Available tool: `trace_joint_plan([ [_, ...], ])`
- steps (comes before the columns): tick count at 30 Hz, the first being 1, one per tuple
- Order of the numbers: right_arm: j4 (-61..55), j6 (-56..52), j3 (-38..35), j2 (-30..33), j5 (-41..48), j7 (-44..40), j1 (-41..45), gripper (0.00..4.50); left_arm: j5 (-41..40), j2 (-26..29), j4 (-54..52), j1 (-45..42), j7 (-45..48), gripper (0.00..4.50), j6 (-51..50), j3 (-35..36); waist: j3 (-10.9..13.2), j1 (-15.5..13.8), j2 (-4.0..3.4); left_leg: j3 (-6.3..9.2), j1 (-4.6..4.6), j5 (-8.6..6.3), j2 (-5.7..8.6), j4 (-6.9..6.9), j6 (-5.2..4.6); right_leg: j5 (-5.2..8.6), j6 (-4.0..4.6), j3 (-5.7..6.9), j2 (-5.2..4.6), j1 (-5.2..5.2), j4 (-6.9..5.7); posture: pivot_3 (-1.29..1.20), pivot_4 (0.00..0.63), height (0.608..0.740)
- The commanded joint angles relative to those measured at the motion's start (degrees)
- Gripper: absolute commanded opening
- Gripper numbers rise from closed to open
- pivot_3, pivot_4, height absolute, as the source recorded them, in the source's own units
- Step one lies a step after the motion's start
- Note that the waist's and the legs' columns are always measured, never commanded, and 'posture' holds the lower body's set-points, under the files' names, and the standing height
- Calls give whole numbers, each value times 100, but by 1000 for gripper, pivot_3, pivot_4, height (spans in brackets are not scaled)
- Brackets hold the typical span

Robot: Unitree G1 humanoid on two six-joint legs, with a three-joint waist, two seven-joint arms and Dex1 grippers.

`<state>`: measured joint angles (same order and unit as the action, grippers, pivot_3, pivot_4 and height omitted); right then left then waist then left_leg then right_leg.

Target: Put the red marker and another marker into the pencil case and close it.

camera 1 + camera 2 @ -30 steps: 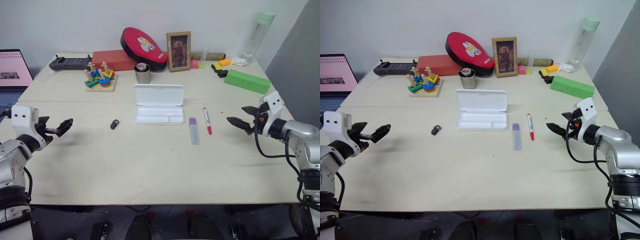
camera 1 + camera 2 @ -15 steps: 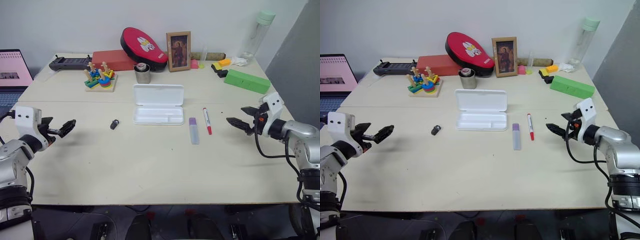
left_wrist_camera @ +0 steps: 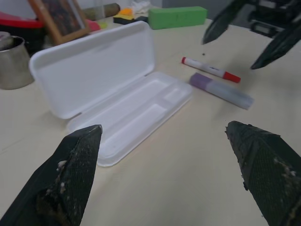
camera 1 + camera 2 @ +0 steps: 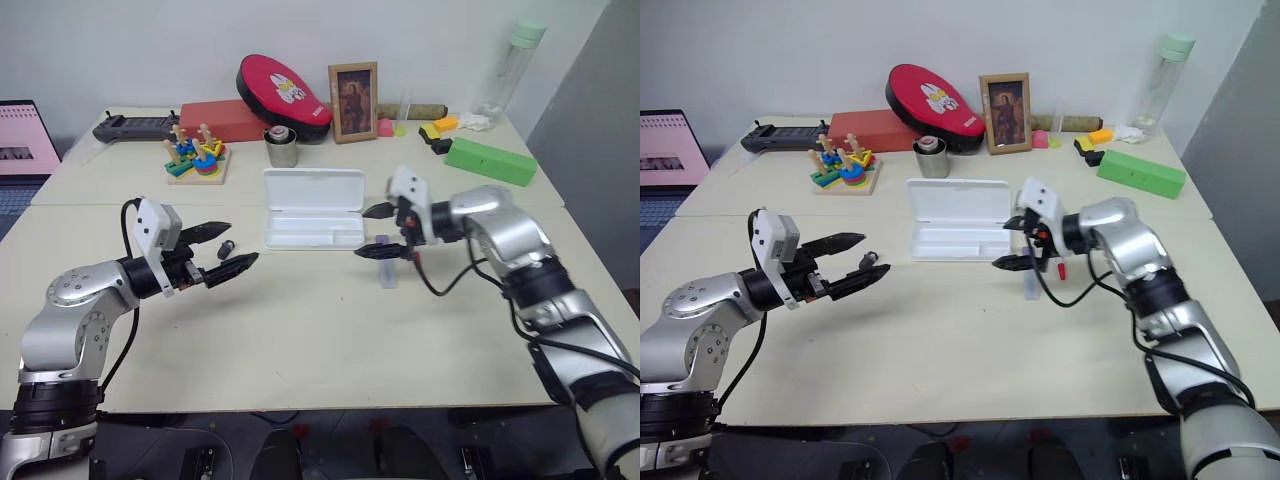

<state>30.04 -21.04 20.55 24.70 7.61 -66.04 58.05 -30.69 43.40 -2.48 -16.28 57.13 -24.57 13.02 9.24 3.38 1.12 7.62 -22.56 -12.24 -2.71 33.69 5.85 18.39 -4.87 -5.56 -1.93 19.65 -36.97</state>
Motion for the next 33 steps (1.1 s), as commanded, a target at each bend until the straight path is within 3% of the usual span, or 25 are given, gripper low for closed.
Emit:
trace_joint_plan([
  [1, 974, 537, 100, -344, -373, -5, 369, 4485, -75, -14, -236, -139, -10, 4500, -68, -50, 0, -23, 0, 0, 0, 0, 1, 0, 0, 0, 0, 1, 0, 0, 1, 0, 150, 740],
  [18, 3625, 1551, -42, -1393, -1307, 528, 1193, 4485, -340, 113, -584, -22, 163, 4500, -533, -55, 3, 39, -6, 2, 4, 0, 1, 0, 0, 0, 1, 1, 0, -1, -13, 0, 150, 740],
  [33, 4298, 1710, -154, -1666, -1808, 872, 1477, 865, -403, 141, -763, 144, 42, 4500, -670, 153, 7, 127, -13, 4, 6, 0, 1, 0, 0, 0, 1, 1, 1, -2, -15, 0, 150, 740],
])
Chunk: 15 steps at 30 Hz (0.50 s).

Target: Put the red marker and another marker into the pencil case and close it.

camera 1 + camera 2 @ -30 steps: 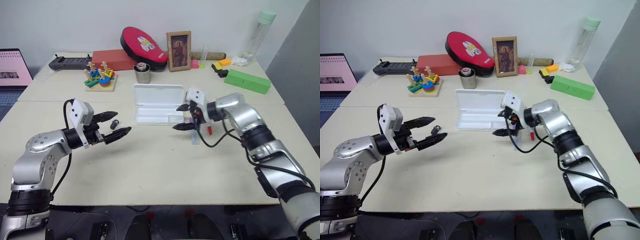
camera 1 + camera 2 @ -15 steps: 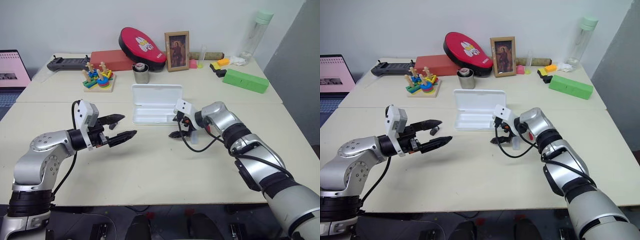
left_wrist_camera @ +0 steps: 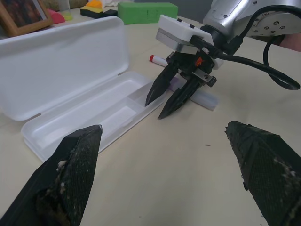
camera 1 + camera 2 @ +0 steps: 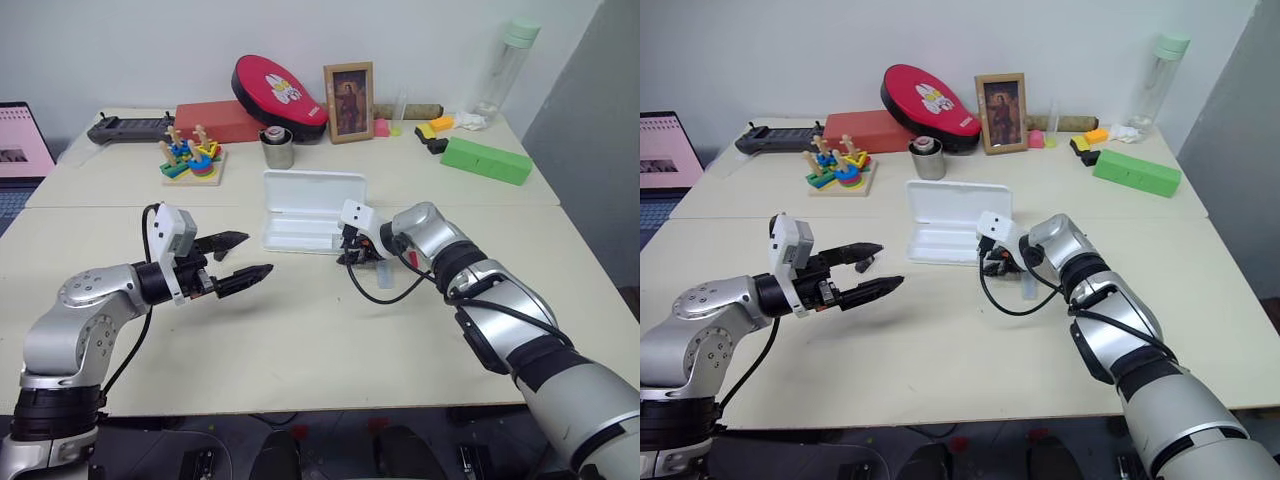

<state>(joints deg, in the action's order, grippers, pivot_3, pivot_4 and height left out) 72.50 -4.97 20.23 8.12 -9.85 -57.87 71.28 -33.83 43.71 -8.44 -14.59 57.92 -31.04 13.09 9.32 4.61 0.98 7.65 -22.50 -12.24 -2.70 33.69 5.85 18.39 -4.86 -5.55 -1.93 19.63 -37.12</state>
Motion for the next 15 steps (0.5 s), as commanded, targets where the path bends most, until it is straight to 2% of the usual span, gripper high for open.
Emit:
trace_joint_plan([
  [1, 57, 125, -150, -11, -73, 62, 157, 548, -87, 106, -163, -31, -41, 4500, -27, 151, -1, 8, 1, 0, 0, 0, 0, 0, 0, 0, 0, 0, 0, 0, 0, 0, 150, 740],
  [3, 65, 152, -190, -13, -87, 67, 162, 92, -90, 95, -156, -45, -53, 4500, -33, 161, -1, 15, 2, 0, 0, 0, 0, 0, 0, 0, 0, 0, 0, -1, 0, 0, 150, 740],
  [4, 58, 173, -203, -12, -98, 43, 163, 18, -135, 68, -143, -61, -74, 4500, -48, 203, -1, 19, 1, 0, 0, 0, 0, 0, 0, 0, 0, 0, 0, -1, 0, 0, 150, 740],
  [10, -192, 560, -222, 67, -84, -289, 120, 18, -335, 80, -81, 3, -115, 4500, -164, 399, -1, 29, 1, 0, 1, 0, 0, 0, 0, 0, 0, 0, 0, -1, -1, 0, 150, 740],
  [15, -926, 929, -167, 239, 25, -949, -251, 18, -319, 256, -123, 360, -36, 4500, -181, 589, 2, 43, -3, -1, 1, -1, 0, -1, -1, 0, 0, -1, 0, 0, 1, 0, 150, 740],
])
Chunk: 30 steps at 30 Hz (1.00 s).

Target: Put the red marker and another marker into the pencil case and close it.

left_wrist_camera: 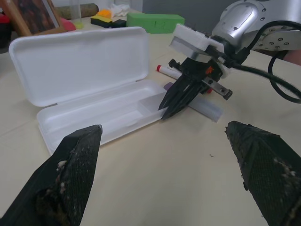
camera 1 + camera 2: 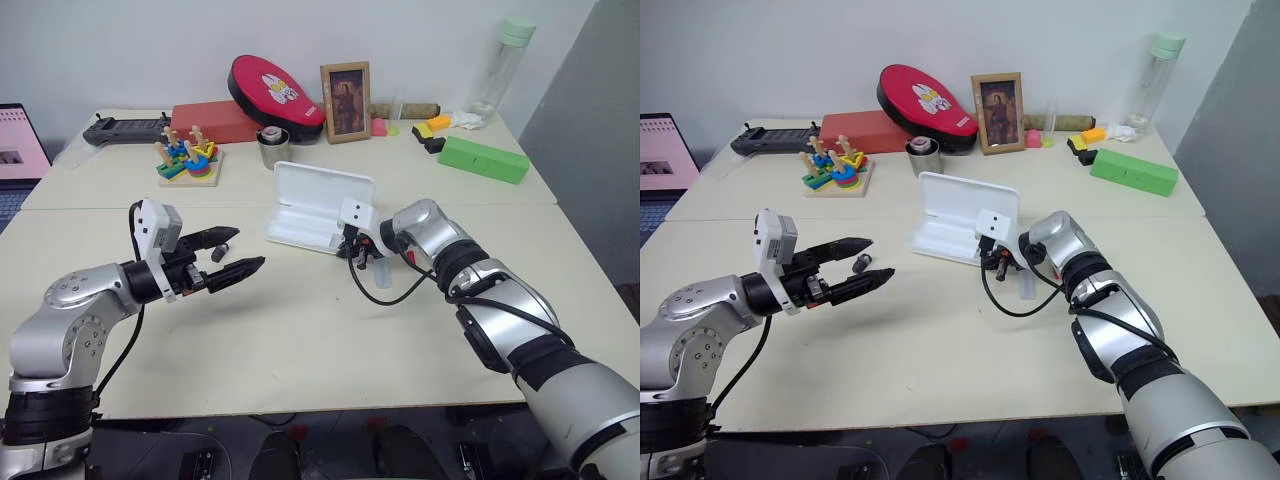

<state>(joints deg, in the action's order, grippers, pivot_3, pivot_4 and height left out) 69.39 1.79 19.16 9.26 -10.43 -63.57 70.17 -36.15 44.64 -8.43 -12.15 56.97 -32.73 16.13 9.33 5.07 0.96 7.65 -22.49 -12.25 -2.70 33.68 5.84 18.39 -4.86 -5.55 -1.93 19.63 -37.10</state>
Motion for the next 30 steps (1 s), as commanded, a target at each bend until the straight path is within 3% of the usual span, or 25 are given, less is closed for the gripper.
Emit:
trace_joint_plan([
  [1, -823, 242, -36, 171, 92, -478, -257, 18, -92, 197, -139, 182, 66, 4500, -15, 312, 1, -10, -2, 1, -1, 0, 0, -1, 0, 0, 0, 1, 0, 1, 0, 0, 150, 740],
  [11, -2877, -164, 211, 587, 79, -945, -1441, 18, -115, 314, -244, 460, 103, 4500, -38, 418, 2, -28, -3, 1, 1, 1, 0, 3, 0, 0, -1, 1, 0, -1, -7, 0, 150, 740],
  [23, -3300, -486, 371, 692, 97, -941, -1610, 18, -144, 337, -247, 358, 107, 4500, -98, 354, -2, -31, 4, 0, 2, 0, -1, 3, 0, 0, 0, 1, 0, -3, -4, 0, 150, 740],
  [30, -3550, -742, 321, 697, 223, -969, -1625, 1841, -129, 336, -235, 316, 122, 4500, -105, 312, -2, -31, 4, 0, 3, 0, -1, 2, 0, 0, 0, 1, 0, -3, -4, 0, 150, 740],
])
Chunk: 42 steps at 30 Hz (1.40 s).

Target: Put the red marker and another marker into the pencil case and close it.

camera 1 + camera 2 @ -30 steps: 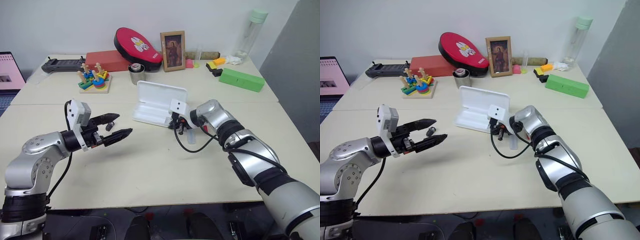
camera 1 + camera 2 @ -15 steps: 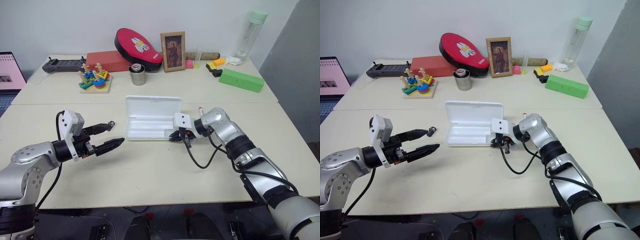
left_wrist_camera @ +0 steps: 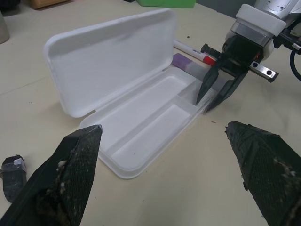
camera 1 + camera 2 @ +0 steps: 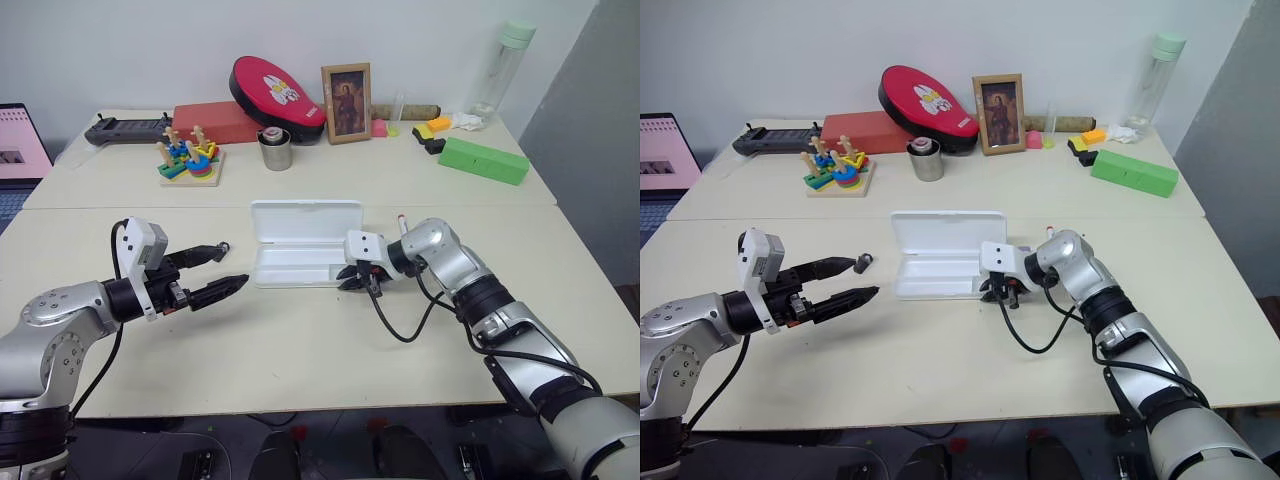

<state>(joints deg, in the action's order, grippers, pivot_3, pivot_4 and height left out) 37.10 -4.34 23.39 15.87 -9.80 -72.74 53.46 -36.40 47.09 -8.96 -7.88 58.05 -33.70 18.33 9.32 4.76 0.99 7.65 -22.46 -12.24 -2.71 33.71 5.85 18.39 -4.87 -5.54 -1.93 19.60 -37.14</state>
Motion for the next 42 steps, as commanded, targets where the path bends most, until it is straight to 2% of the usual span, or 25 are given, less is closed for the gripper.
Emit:
trace_joint_plan([
  [1, -397, -217, -132, 41, 185, -32, 51, 2015, -103, 90, -182, -128, 13, 4500, -12, 80, 0, 0, 1, 0, 0, 0, 0, 0, 0, 0, 0, 0, 0, 0, 0, 0, 150, 740],
  [4, -847, -620, -289, 159, 344, -33, -2, 2660, -101, 86, -207, -179, 18, 4500, -25, 34, -1, -4, 1, 0, 0, 0, 0, 0, 0, 0, 0, 0, 0, 0, 0, 0, 150, 740],
  [8, -1918, -1673, -808, 492, 895, 26, -267, 3554, -128, 19, -295, -298, 3, 4500, -45, -58, -1, -50, 2, 2, -5, 0, 0, 1, 0, 0, 0, 2, -1, 0, 2, 0, 150, 740],
  [11, -2432, -2801, -1414, 718, 1164, 584, -330, 4131, -248, -116, -494, -449, -54, 4500, -141, -191, -4, -101, 7, 1, -6, 0, 0, 0, 0, 0, 0, 2, -1, -1, 4, 0, 150, 740],
  [13, -2416, -3474, -1875, 793, 1153, 1266, -215, 4485, -298, -186, -580, -558, -51, 4500, -193, -330, -9, -126, 15, 1, -6, 0, 0, 0, 0, 0, 0, 2, -1, -1, 5, 0, 150, 740],
  [18, -1654, -4311, -2522, 818, 932, 2987, -20, 4485, -153, -388, -479, -912, -20, 4500, -126, -791, -12, -161, 19, -1, -4, 0, 0, 1, 0, 0, 0, 1, -1, -1, 5, 0, 150, 740],
  [23, -1140, -4283, -2682, 598, 897, 3962, -74, 4485, -40, -544, -338, -1305, 38, 4500, -48, -1129, -10, -143, 16, -4, -7, 0, 0, 0, -1, 0, 1, -2, -1, 2, 7, 0, 150, 740],
  [32, -925, -4309, -2725, 146, 1109, 4619, -301, 4485, 55, -750, -334, -1593, -16, 4500, 7, -1418, -9, -109, 15, -6, -11, -1, 1, -2, -1, 0, 1, -4, -1, 3, 11, 0, 150, 740],
  [39, -526, -4082, -2542, 39, 1041, 4951, -465, 4485, 118, -831, -334, -1659, -26, 4500, 58, -1469, -10, -108, 16, -5, -9, 0, 1, 2, -1, 0, 1, -3, -1, 0, 8, 0, 150, 740],
  [40, -490, -4050, -2529, 39, 1046, 4971, -476, 4122, 127, -837, -324, -1672, -25, 4500, 62, -1471, -11, -108, 17, -5, -7, 0, 1, 2, -1, 0, 1, -2, -1, -2, 8, 0, 150, 740],
  [42, -471, -4002, -2496, 47, 1060, 4991, -495, 3808, 149, -845, -296, -1695, -17, 4500, 76, -1470, -11, -109, 17, -5, -3, 0, 1, 3, -1, -1, 0, -2, -1, -8, 8, 0, 150, 740],
])
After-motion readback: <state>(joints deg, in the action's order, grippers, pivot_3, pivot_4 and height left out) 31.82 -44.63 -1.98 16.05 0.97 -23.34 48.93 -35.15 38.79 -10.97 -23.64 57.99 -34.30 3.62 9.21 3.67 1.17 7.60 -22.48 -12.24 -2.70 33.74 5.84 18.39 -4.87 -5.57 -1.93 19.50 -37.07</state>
